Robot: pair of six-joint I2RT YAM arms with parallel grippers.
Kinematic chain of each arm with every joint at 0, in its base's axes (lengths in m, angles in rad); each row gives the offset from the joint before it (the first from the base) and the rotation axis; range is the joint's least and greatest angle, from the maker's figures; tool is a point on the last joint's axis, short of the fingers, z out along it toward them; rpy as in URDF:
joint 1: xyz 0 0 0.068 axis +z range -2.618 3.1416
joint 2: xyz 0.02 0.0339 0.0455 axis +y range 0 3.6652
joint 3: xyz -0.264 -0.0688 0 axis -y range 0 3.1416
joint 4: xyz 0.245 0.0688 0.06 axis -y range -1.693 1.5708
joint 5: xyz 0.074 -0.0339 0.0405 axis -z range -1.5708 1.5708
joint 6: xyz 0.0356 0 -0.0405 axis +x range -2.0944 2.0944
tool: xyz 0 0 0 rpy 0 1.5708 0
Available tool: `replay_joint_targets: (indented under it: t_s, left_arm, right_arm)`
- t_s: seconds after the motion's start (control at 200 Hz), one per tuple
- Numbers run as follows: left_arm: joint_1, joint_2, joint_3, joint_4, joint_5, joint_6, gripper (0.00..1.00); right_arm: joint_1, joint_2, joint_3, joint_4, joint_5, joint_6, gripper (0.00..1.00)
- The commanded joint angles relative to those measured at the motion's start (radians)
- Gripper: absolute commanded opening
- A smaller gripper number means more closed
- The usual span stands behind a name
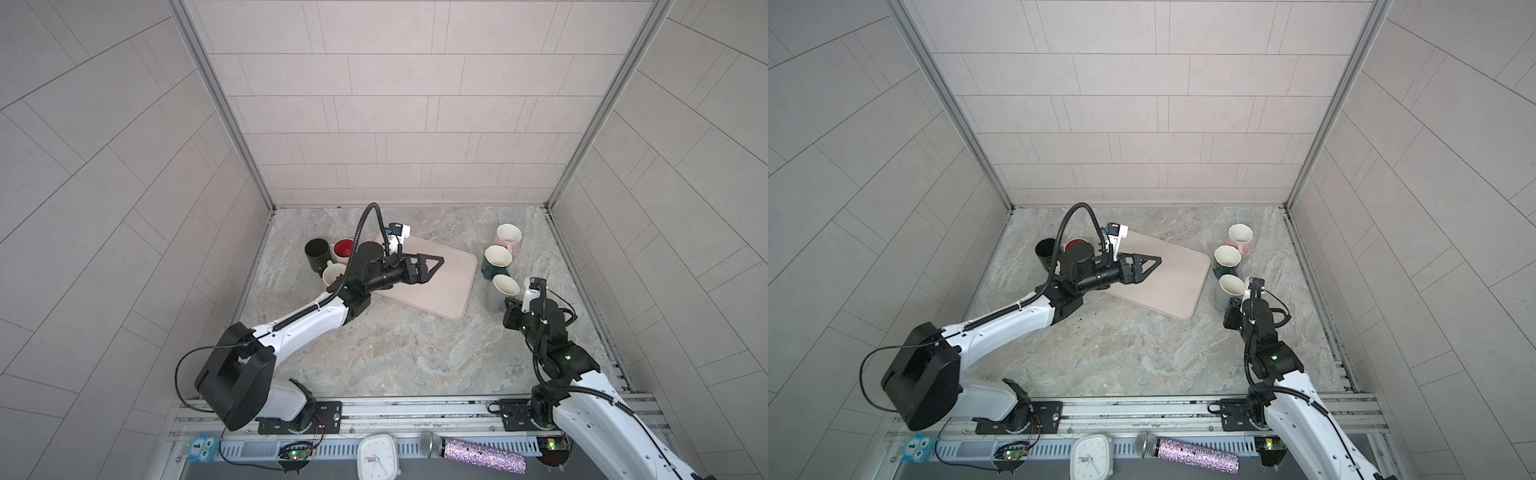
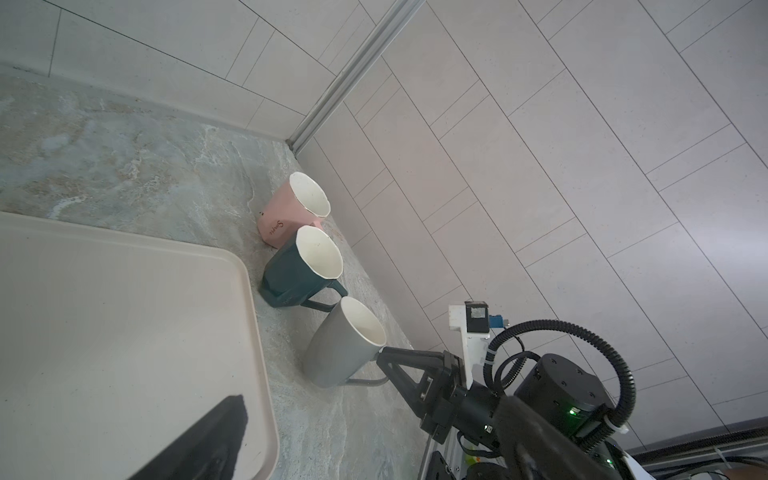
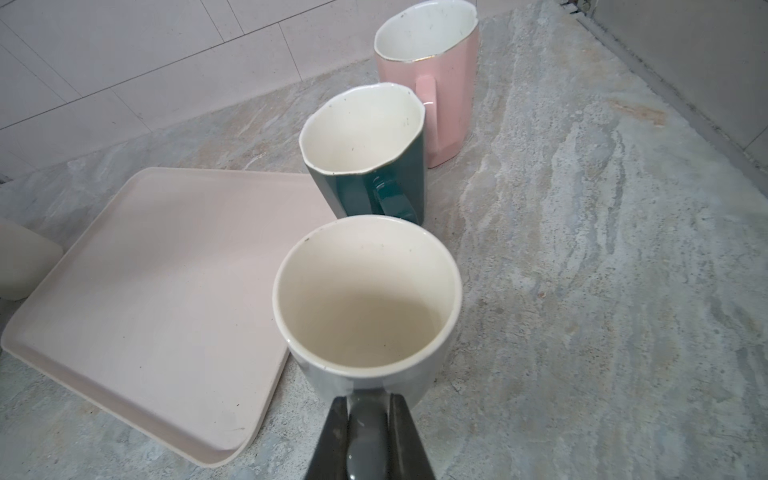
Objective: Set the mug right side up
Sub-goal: 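Lower the upright grey mug beside the dark green mug with the right gripper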
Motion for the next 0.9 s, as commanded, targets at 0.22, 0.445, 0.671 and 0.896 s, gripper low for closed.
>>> replay_joint_targets:
  t_s: [0.22, 0.445, 0.671, 0.896]
  left_arm:
    - [0.02, 0.01, -0.021, 0.057, 0.017, -0.019, 1.0]
    - [0.027, 0.007, -0.033, 0.072, 0.021, -0.031, 1.0]
    - [0.028, 0.001, -0.048, 0.082, 0.029, -0.043, 1.0]
    - [0.033, -0.018, -0.058, 0.091, 0.031, -0.047, 1.0]
  right_arm:
    - [-0.003, 0.077, 0.004, 0.145, 0.211, -0.015, 0.0]
    - [-0.003, 0.14, 0.009, 0.204, 0.328, -0.035, 0.0]
    - [-0.021, 0.282, 0.032, 0.339, 0.381, -0.053, 0.0]
    - [-0.108, 0.431, 0.074, 0.455, 0.316, -0.037, 0.0]
